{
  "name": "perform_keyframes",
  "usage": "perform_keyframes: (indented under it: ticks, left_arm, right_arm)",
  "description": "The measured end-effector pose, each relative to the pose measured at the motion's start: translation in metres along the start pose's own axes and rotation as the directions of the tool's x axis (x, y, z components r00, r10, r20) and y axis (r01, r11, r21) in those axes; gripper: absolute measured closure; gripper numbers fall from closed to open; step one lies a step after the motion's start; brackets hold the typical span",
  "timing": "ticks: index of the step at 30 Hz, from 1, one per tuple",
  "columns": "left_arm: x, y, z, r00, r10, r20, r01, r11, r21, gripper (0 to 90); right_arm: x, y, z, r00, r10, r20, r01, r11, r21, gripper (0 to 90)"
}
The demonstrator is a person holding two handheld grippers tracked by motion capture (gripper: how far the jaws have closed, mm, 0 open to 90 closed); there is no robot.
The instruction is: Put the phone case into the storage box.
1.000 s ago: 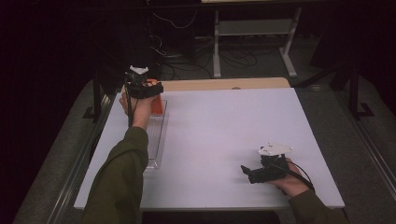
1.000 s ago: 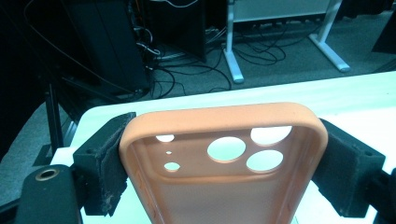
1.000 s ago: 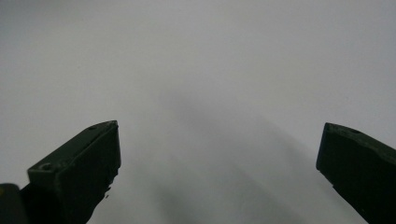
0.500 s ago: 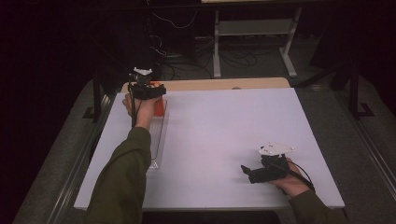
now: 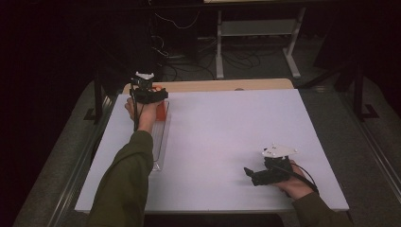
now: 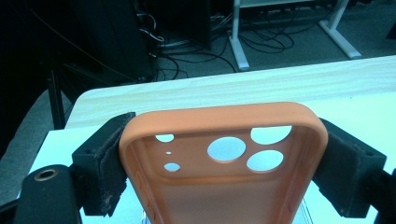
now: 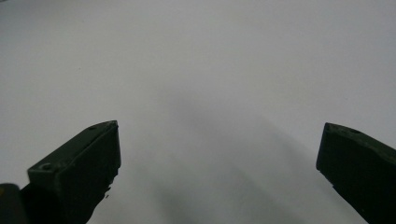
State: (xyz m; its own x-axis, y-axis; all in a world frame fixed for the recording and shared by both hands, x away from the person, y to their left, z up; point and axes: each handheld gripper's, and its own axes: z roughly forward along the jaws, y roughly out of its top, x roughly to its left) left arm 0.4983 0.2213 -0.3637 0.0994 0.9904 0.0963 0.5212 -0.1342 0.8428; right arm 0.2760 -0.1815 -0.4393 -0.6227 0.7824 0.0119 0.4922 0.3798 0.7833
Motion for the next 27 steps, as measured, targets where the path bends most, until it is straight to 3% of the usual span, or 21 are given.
perform_keyframes:
  ticks: [20, 27]
  left_arm:
    - [-0.002, 0.006, 0.014, 0.9993, 0.036, -0.007, -0.036, 0.9992, 0.019, 13.9]
    - [0.001, 0.004, 0.017, 0.9996, 0.029, -0.001, -0.029, 0.9992, 0.027, 12.5]
  right_arm:
    - [-0.003, -0.001, -0.001, 0.9999, 0.01, 0.002, -0.01, 1.0, -0.002, 0.0]
    - [-0.003, -0.001, -0.001, 1.0, 0.009, 0.0, -0.009, 1.0, -0.002, 0.0]
